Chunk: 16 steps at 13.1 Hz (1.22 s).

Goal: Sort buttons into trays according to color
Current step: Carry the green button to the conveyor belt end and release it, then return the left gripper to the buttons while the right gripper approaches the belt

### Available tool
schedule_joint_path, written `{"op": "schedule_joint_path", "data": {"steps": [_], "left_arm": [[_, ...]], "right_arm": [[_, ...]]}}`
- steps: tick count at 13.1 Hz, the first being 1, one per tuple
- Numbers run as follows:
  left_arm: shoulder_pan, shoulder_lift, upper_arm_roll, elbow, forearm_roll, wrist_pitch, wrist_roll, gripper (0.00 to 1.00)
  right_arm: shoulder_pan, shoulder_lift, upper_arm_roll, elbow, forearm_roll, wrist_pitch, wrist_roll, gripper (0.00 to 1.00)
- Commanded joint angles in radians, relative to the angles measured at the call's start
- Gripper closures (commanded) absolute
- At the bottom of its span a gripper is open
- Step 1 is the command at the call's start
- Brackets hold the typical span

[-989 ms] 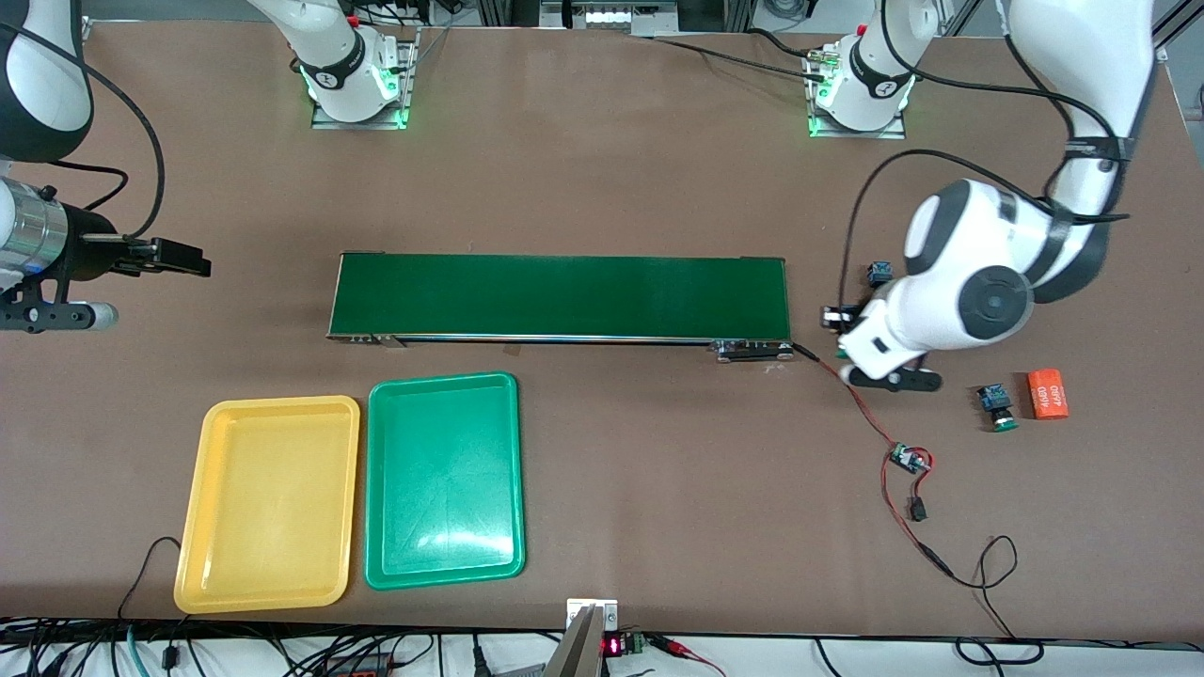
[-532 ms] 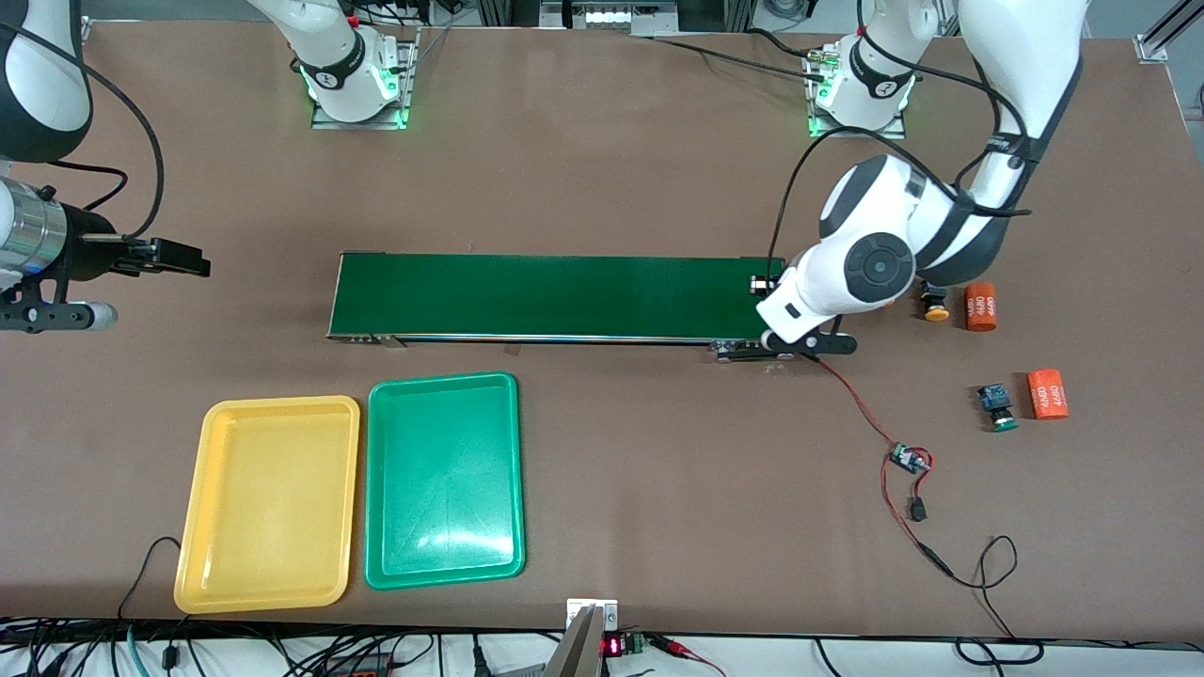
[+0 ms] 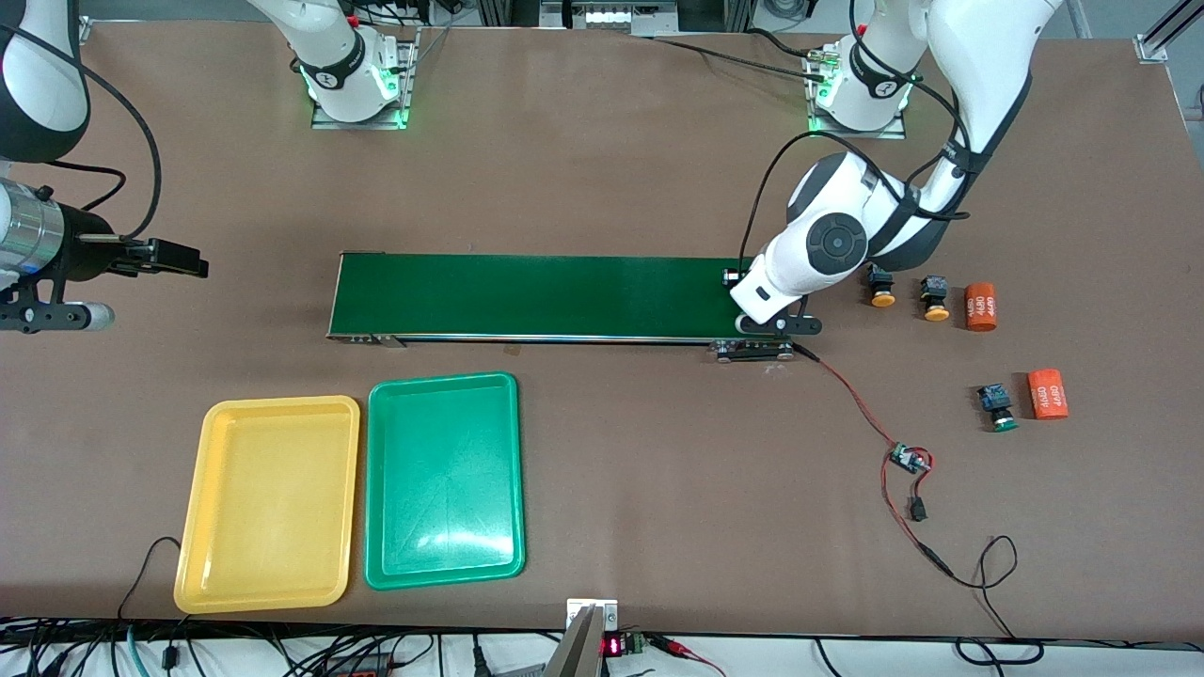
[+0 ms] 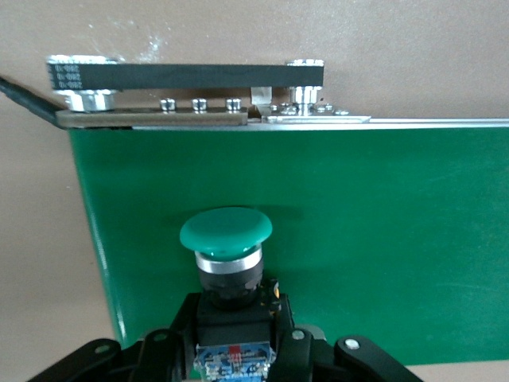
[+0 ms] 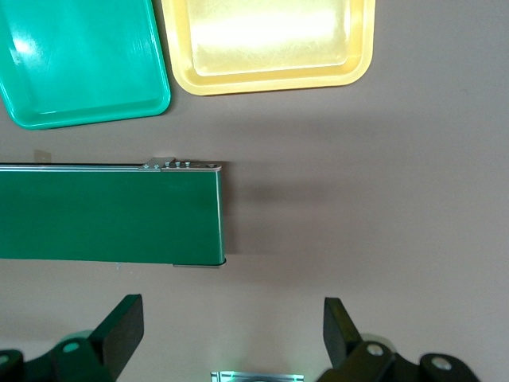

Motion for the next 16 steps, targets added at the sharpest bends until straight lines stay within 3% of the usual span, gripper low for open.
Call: {"op": "schedule_joint_path", "data": {"steps": [1, 2, 4, 8, 10, 16], "left_arm": [[0.011, -0.032, -0.012, -0.021, -0.009, 0.006, -0.018, 0.51], [0.017, -0.035, -0.024, -0.014, -0.009, 0.005, -0.012, 0.01], [0.025, -0.060, -0.033, 0.034, -0.009, -0.077, -0.015, 0.00], [0.033, -0.064, -0.029, 0.269, -0.007, -0.397, 0.002, 0.00], [0.081, -0.061, -0.021, 0.317, 0.011, -0.412, 0.023, 0.00], [0.328, -0.012, -0.020, 0.348, 0.268, -0.400, 0.295, 0.00]], "right_arm": [[0.004, -0.003, 0.000, 0.008, 0.006, -0.001, 0.013, 0.00], [0.002, -0.001, 0.000, 0.008, 0.007, -0.001, 0.011, 0.00], [0.004, -0.001, 0.000, 0.007, 0.007, -0.005, 0.011, 0.00], [0.008, -0.016, 0.002, -0.028, 0.002, -0.010, 0.013, 0.00], [0.007, -0.039, 0.002, -0.074, 0.001, -0.004, 0.013, 0.00], [0.008, -0.295, 0.003, -0.499, -0.002, 0.272, 0.013, 0.00]]}}
